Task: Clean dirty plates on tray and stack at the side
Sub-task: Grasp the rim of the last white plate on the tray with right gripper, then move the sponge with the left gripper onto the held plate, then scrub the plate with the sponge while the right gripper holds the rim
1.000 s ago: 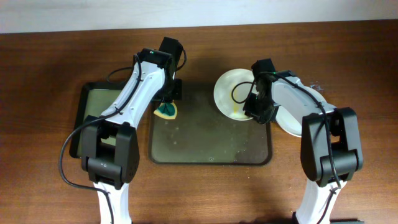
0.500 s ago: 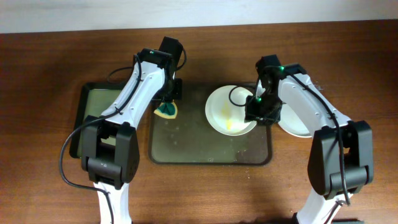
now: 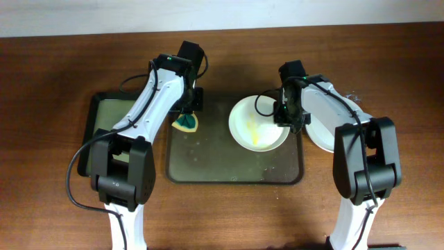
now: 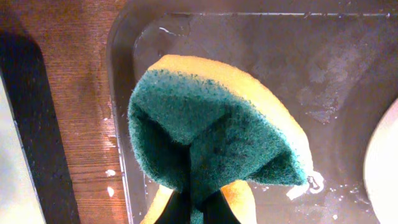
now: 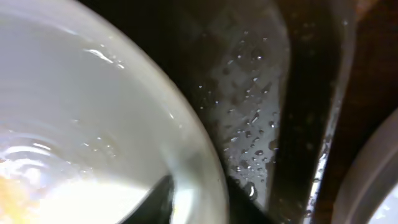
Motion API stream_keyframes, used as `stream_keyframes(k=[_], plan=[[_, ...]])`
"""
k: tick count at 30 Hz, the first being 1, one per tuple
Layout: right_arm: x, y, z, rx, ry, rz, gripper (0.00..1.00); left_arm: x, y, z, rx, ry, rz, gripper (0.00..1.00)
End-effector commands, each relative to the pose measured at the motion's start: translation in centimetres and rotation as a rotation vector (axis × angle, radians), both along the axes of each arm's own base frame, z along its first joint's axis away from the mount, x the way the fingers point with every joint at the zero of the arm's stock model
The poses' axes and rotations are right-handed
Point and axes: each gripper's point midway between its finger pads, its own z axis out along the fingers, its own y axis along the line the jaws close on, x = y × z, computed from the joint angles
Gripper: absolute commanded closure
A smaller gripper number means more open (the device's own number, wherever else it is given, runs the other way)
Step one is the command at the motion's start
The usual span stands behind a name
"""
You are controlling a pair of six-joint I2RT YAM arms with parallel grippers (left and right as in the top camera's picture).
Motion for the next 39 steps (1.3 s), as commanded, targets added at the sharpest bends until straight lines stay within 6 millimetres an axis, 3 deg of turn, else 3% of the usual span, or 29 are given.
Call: stream_keyframes(k=[1,5,8,10,14,16,19,20,21,23,27,31,34,37,39], plan=[[-1.1,3.2,-0.6,0.159,0.065,0.027,0.96,0.4,-0.2,0.2,0.002,-0.010,-0.040,1.00],[-3.4,6.2,-0.9,0.228,0.163,-0.145,0.96,0.4,-0.3,0.2,0.000,-0.007,-0.059,1.00],[-5.2,10.1,-2.3,0.328,0.195,-0.147,0.96,-0.2,-1.2,0.1,-0.049,0.019,-0.111,1.00],[-6.0,11.2,-3.0,0.379,0.204,-0.129,0.96,-0.4,-1.9,0.1,-0.091,0.031,-0.137,1.00],[-6.9,11.0,-3.8,0.400,0.223,-0.133,0.96,-0.3,-3.3,0.0,-0.160,0.032,-0.152,1.00],[-6.8,11.1,-3.8,0.401,0.220,-0.130,0.96,-0.3,-3.7,-1.1,-0.159,0.036,-0.160,1.00],[-6.8,11.1,-3.8,0.401,0.217,-0.123,0.96,-1.5,-4.0,-5.4,-0.133,0.128,-0.168,1.00],[-6.8,11.1,-3.8,0.400,0.217,-0.122,0.96,-2.8,-4.6,-7.8,-0.128,0.196,-0.179,1.00],[-6.8,11.0,-3.8,0.399,0.216,-0.122,0.96,-3.8,-5.3,-8.8,-0.149,0.238,-0.188,1.00],[-6.8,11.0,-3.8,0.397,0.216,-0.123,0.96,-4.9,-6.1,-9.1,-0.183,0.281,-0.199,1.00],[-6.7,11.0,-3.8,0.396,0.215,-0.123,0.96,-8.8,-12.6,-6.0,-0.618,0.355,-0.572,1.00],[-6.7,11.0,-3.8,0.396,0.215,-0.123,0.96,-9.6,-12.4,-5.8,-0.625,0.390,-0.574,1.00],[-6.7,11.0,-3.8,0.397,0.216,-0.123,0.96,-8.7,-11.7,-6.5,-0.570,0.360,-0.564,1.00],[-6.7,11.0,-3.8,0.396,0.215,-0.123,0.96,-4.1,-7.6,-8.7,-0.301,0.253,-0.286,1.00],[-6.7,11.0,-3.8,0.395,0.215,-0.123,0.96,-0.4,-3.7,-9.3,-0.108,0.122,-0.040,1.00]])
